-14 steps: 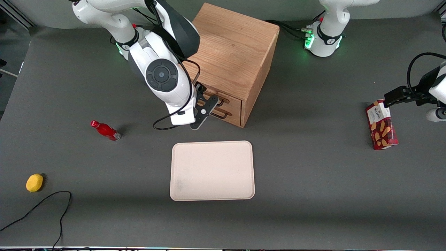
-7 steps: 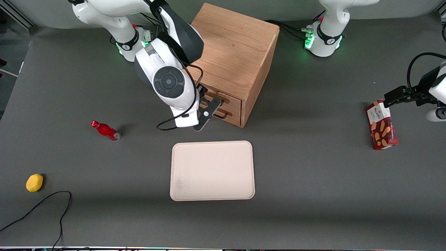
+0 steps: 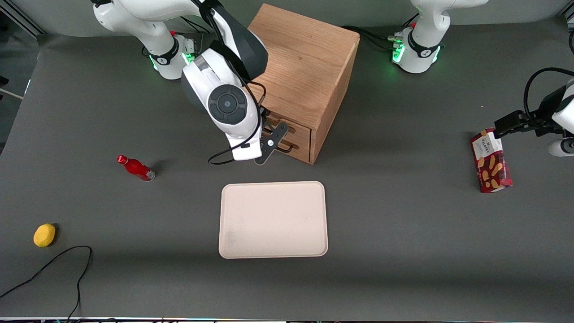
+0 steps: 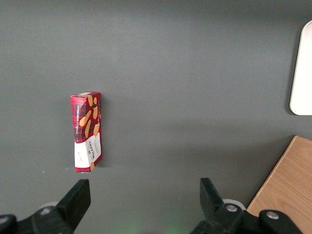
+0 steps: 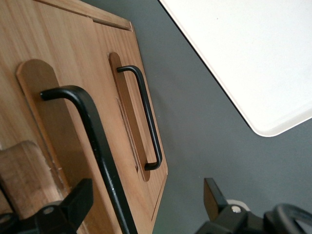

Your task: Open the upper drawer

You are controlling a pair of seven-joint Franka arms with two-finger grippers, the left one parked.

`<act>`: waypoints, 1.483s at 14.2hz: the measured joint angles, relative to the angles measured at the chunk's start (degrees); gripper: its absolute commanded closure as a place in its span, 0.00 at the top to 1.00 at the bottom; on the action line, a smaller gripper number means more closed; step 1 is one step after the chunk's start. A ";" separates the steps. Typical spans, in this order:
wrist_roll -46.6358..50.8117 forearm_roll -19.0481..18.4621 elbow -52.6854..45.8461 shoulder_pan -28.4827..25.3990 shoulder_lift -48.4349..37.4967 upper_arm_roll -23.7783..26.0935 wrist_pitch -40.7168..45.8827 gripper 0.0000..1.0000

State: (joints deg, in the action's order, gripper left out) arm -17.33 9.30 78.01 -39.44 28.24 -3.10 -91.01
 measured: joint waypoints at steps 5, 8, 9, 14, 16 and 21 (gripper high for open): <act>-1.32 0.00 0.68 0.02 0.01 -0.16 -0.12 1.00; -2.99 0.00 0.95 0.02 0.07 -0.15 -0.60 1.00; -3.73 0.00 1.31 0.01 0.07 -0.12 -1.25 1.00; -7.37 0.00 2.36 0.01 0.16 -0.11 -3.61 1.00; -8.90 0.00 2.36 0.04 0.19 -0.19 -4.18 1.00; -12.38 0.01 2.36 1.26 0.23 -0.34 -4.94 1.00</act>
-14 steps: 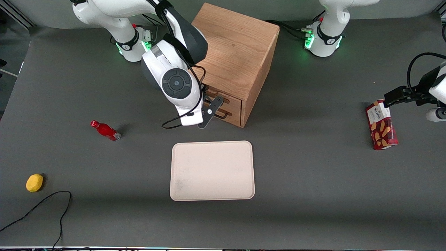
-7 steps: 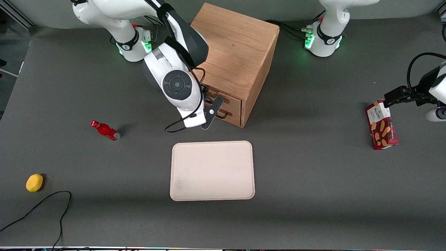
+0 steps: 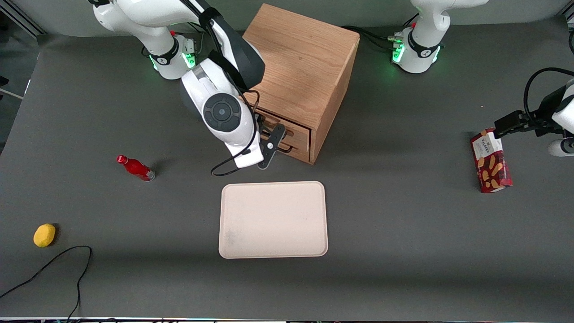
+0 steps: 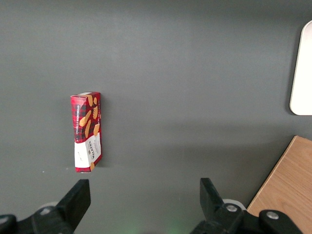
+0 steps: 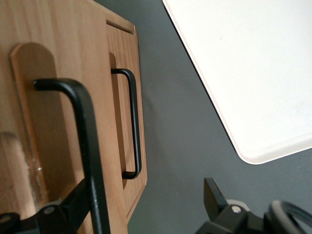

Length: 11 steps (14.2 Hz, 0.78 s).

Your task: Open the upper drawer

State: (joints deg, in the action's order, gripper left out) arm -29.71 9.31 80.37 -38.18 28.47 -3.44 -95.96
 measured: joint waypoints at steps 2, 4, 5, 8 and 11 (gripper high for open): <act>-0.64 0.02 0.00 0.42 0.08 -0.01 -0.69 1.00; -0.88 1.12 0.00 0.83 0.18 -0.09 -0.85 1.00; -1.44 1.91 0.00 1.11 0.20 -0.10 -0.87 1.00; -2.90 2.52 0.00 1.94 0.20 -0.12 -0.95 1.00; -4.01 2.71 0.00 2.49 0.26 -0.13 -1.29 1.00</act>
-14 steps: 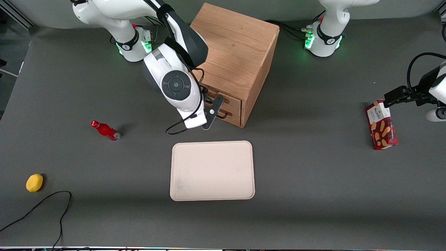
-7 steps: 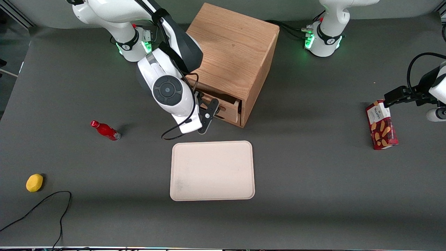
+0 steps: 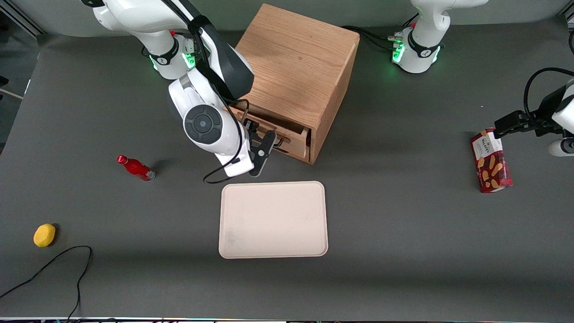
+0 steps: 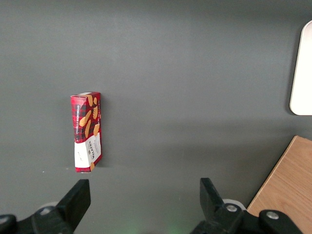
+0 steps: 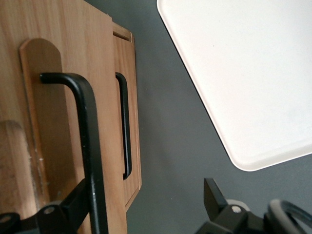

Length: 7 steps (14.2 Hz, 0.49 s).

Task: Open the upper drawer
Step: 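Pull the upper drawer outward by its handle with the right gripper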

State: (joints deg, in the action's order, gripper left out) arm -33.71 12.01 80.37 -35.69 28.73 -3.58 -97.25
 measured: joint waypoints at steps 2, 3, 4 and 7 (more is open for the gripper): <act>-0.96 0.37 0.00 0.17 0.14 0.00 -0.81 1.00; -1.14 0.51 0.00 0.26 0.20 0.00 -0.93 1.00; -1.26 0.65 0.00 0.37 0.23 0.00 -1.04 1.00; -2.91 1.30 0.00 1.02 0.32 -0.01 -1.58 1.00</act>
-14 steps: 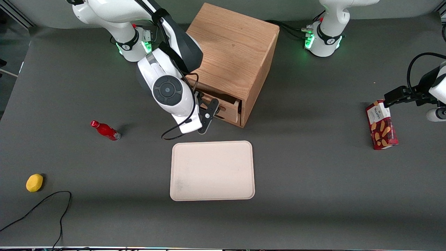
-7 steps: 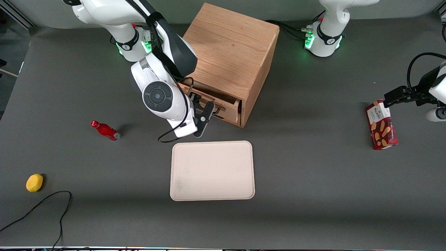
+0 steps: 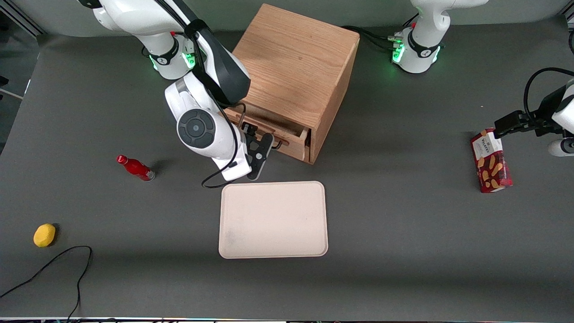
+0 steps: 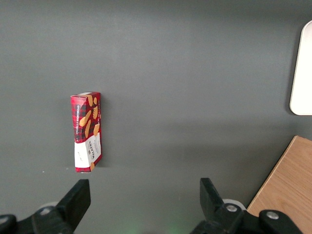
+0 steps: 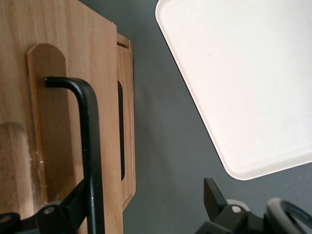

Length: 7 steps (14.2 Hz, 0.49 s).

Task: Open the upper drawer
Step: 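Pull the upper drawer outward by its handle with the right gripper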

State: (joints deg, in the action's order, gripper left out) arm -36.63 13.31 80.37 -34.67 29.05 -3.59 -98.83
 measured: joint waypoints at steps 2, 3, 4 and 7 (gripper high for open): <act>-0.70 0.14 0.00 0.09 0.12 0.00 -0.02 1.00; -1.07 0.14 0.00 0.09 0.15 0.00 -0.02 1.00; -1.38 0.14 0.00 0.09 0.17 0.00 -0.04 1.00; -1.68 0.15 0.00 0.09 0.17 0.00 -0.07 1.00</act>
State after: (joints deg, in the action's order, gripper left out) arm -38.31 13.46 80.37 -34.58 29.22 -3.58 -98.90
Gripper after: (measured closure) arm 0.000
